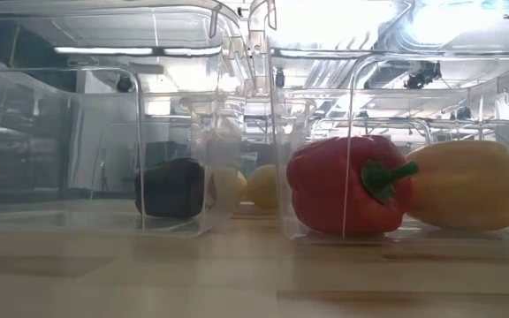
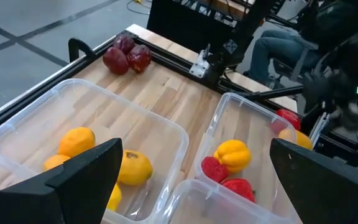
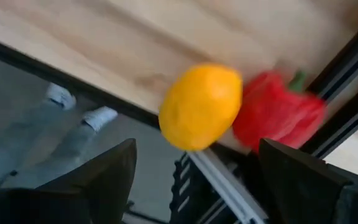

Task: Sort produce into baskets
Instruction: Put the yellow lemon into the top center transparent bin

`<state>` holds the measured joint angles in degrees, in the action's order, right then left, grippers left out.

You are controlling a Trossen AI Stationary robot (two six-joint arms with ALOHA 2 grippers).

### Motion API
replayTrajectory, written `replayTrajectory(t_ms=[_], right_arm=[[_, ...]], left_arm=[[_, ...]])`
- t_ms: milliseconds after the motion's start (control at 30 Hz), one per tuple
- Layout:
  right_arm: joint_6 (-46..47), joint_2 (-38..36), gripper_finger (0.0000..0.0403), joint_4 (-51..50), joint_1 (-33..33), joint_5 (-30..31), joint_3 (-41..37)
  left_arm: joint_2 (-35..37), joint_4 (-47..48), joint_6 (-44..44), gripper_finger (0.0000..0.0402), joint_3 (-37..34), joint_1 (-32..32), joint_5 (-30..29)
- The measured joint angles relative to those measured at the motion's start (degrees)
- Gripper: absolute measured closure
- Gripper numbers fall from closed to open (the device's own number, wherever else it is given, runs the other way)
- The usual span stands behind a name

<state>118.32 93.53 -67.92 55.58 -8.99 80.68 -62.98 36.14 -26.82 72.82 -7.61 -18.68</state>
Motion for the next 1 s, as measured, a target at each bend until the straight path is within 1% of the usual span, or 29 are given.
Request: replayTrajectory(t_ms=[133, 233, 400, 567, 767, 867, 1000], right_arm=[[-0.1, 5.5, 0.0077, 3.8, 0.2, -4.8, 0.0], [0.2, 8.6, 0.0077, 3.6, 0.0, -6.4, 0.0], [2.8, 11.2, 0.0077, 3.7, 0.0, -8.4, 0.0], [3.2, 13.4, 0.0077, 3.0, 0.0, -10.7, 0.0], [3.2, 16.2, 0.0077, 5.2, -0.1, -10.8, 0.0], [3.2, 17.5, 0.0077, 5.2, -0.1, -11.7, 0.0], [3.2, 18.4, 0.0077, 5.0, -0.1, -11.4, 0.2]], left_arm=[[0.1, -0.1, -0.2, 0.0007, 0.0, 0.0, 0.0], [0.0, 0.0, -1.0, 0.0007, 0.0, 0.0, 0.0], [0.1, 0.0, -1.7, 0.0007, 0.0, 0.0, 0.0], [0.1, 0.0, -2.1, 0.0007, 0.0, 0.0, 0.0], [0.1, 0.1, -2.1, 0.0007, 0.0, 0.0, 0.0], [0.1, 0.1, -2.1, 0.0007, 0.0, 0.0, 0.0], [0.1, 0.1, -2.1, 0.0007, 0.0, 0.0, 0.0]])
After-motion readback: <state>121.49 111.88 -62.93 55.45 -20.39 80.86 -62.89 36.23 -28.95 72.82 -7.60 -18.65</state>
